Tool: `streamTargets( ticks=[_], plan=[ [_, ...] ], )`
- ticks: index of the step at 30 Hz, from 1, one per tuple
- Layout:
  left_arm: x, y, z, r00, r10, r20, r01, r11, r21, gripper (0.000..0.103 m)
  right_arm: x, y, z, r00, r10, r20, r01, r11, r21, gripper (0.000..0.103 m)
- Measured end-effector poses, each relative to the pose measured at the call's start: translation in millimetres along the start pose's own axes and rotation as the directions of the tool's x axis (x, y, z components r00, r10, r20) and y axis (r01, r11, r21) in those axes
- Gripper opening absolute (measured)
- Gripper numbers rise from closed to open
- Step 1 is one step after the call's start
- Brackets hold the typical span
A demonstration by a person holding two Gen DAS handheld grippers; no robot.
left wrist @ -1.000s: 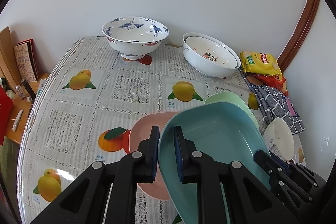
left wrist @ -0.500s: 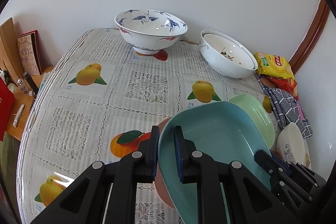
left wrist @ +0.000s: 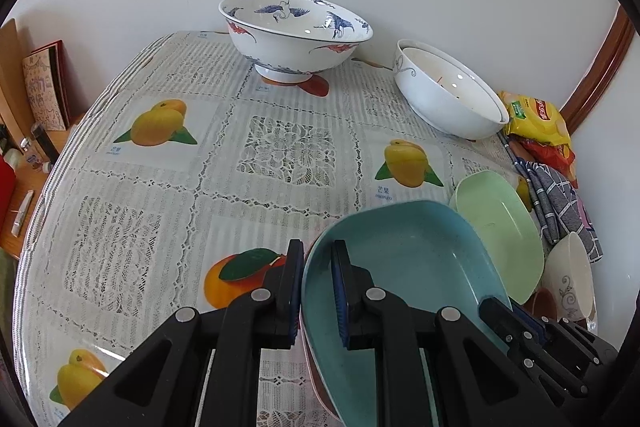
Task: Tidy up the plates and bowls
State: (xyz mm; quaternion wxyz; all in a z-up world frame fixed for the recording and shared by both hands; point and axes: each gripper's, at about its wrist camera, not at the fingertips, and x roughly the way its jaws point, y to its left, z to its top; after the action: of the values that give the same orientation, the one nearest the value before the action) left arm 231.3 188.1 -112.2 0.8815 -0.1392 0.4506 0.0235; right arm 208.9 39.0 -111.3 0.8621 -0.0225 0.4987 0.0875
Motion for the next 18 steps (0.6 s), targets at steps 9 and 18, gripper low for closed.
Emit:
streamTargets(
  ticks=[9,18],
  plan=[
    [7.9,-1.9,3.3,1.0,-0.007,0.01,0.006,1.0,0.02,0.015,4.4,4.5,-1.3,1.0,-0.025,0.004,0.025,0.999,-0.029,0.013],
    [7.8,-4.3,1.5,1.0,-0.002,0.008,0.001,0.999,0.037,0.015,0.7,7.5,-4.3,0.999,-0.032,-0.001,0.032,0.998,-0.058,0.013]
  ],
)
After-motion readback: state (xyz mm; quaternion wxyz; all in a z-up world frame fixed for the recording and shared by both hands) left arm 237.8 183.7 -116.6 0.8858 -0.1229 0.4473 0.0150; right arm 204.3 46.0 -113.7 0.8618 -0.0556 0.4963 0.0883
